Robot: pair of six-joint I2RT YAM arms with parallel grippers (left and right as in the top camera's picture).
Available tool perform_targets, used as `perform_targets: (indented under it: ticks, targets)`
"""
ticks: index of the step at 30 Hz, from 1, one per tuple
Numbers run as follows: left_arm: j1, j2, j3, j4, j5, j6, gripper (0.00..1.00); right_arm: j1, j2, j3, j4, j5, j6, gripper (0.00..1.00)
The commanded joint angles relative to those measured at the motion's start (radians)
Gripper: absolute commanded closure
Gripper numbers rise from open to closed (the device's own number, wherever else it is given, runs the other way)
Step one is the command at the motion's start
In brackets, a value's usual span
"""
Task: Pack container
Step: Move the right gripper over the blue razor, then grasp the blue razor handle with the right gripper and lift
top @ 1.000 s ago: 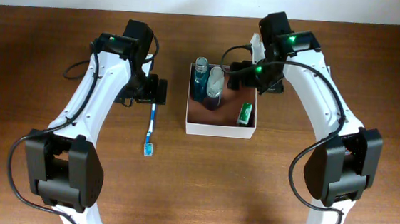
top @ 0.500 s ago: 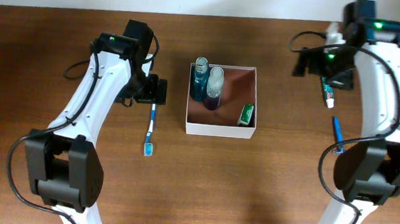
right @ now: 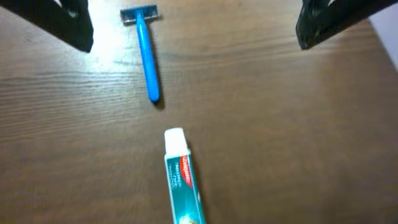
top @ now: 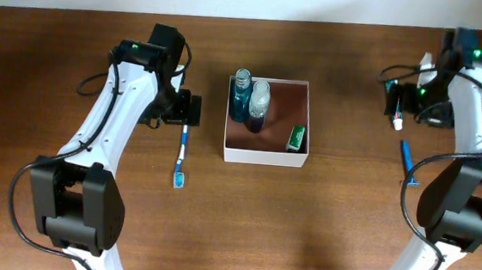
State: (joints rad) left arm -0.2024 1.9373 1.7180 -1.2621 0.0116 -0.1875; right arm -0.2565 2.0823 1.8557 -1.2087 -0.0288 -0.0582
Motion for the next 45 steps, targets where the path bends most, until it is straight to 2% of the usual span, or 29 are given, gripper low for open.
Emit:
perform_targets:
  ticks: [1, 6, 13, 16, 23, 32, 43, 45]
  targets:
    - [0.000, -0.015, -0.005, 0.002, 0.000, 0.002, 0.01, -0.013, 0.008, -0.060, 0.045, 0.015, -0.043, 0.01]
    - [0.000, -0.015, -0.005, 0.002, 0.000, 0.002, 0.01, -0.014, 0.008, -0.106, 0.070, 0.021, -0.043, 0.01]
    - [0.000, -0.015, -0.005, 0.002, 0.000, 0.002, 0.01, -0.014, 0.008, -0.194, 0.066, 0.171, -0.045, 0.01]
    - [0.000, -0.015, -0.005, 0.002, 0.000, 0.002, 0.01, -0.014, 0.008, -0.237, 0.081, 0.172, -0.093, 0.01]
    - [0.000, -0.015, -0.005, 0.002, 0.000, 0.002, 0.01, -0.014, 0.008, -0.347, 0.160, 0.172, -0.103, 0.01]
    - [0.000, -0.015, -0.005, 0.002, 0.000, 0.002, 0.01, -0.029, 0.008, -0.389, 0.215, 0.034, -0.174, 0.02]
    - [0.000, -0.015, -0.005, 0.002, 0.000, 0.002, 0.01, -0.090, 0.035, -0.391, 0.230, 0.005, -0.174, 0.00]
    - [0.000, -0.015, -0.005, 0.002, 0.000, 0.002, 0.01, -0.092, 0.045, -0.392, 0.229, 0.002, -0.174, 0.02]
